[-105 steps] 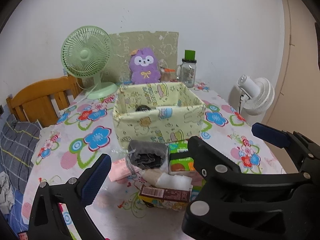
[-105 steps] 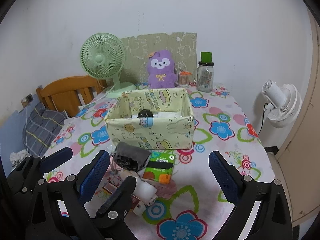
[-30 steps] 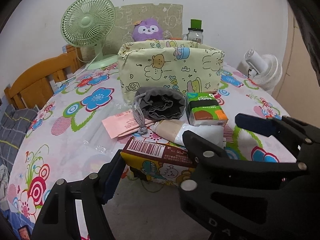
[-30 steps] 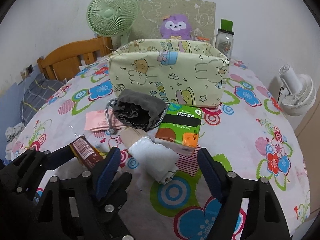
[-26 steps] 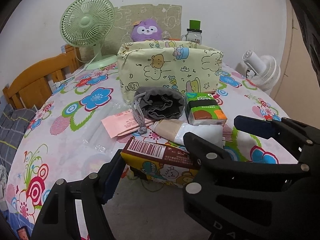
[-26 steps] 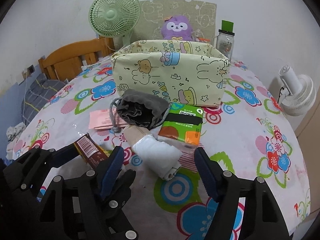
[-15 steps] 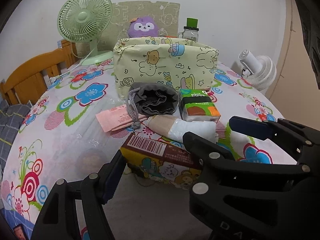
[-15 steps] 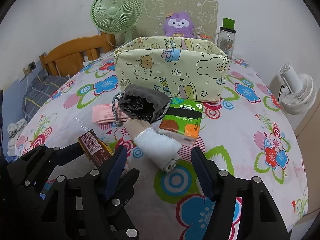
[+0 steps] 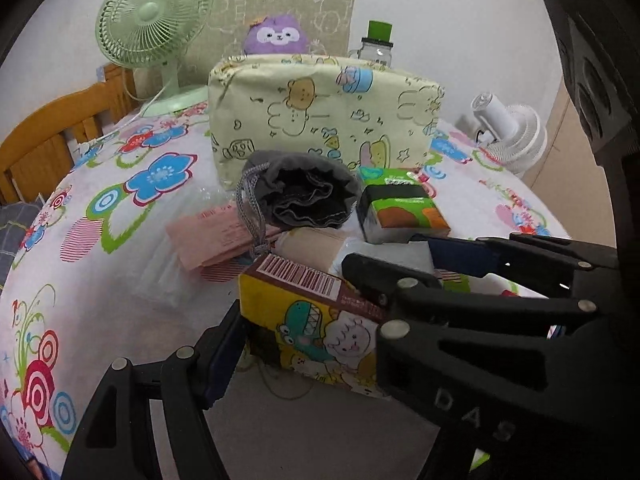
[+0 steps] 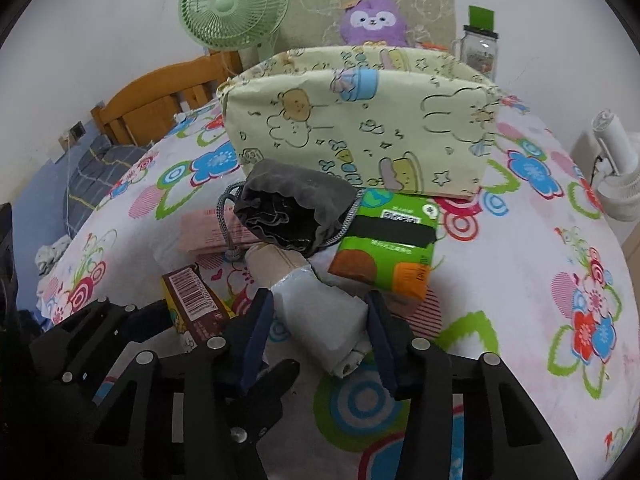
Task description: Organize soft objects
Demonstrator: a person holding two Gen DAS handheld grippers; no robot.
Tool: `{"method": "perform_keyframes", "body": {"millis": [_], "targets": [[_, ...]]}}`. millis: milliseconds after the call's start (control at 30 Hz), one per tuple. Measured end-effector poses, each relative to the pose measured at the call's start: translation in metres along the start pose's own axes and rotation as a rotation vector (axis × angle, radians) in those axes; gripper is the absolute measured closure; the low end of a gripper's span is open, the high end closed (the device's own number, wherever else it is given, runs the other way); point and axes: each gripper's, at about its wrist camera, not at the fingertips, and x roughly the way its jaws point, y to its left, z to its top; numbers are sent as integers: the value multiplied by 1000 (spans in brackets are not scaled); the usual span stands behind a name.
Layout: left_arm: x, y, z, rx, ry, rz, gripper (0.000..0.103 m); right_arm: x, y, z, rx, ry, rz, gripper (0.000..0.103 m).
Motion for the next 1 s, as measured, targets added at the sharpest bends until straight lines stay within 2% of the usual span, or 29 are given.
{"method": "perform_keyframes", "body": {"millis": [100,200,300,533,1000], "targets": [[3,-3,0,25,1,33,26,8,2,0,-15,30,26,56],[4,-4,0,36,2,46,27,11,6,-1,-54,24,14,56],[6,-4,2,27,5,47,27,14,9,0,-64,18,-13,65],[5,-5,4,27,19,54,27,11,5,-1,-39,0,12,83],[-18,-27,8,57,-5,58,28,-26,-7,-8,7,-57,-3,85]]}}
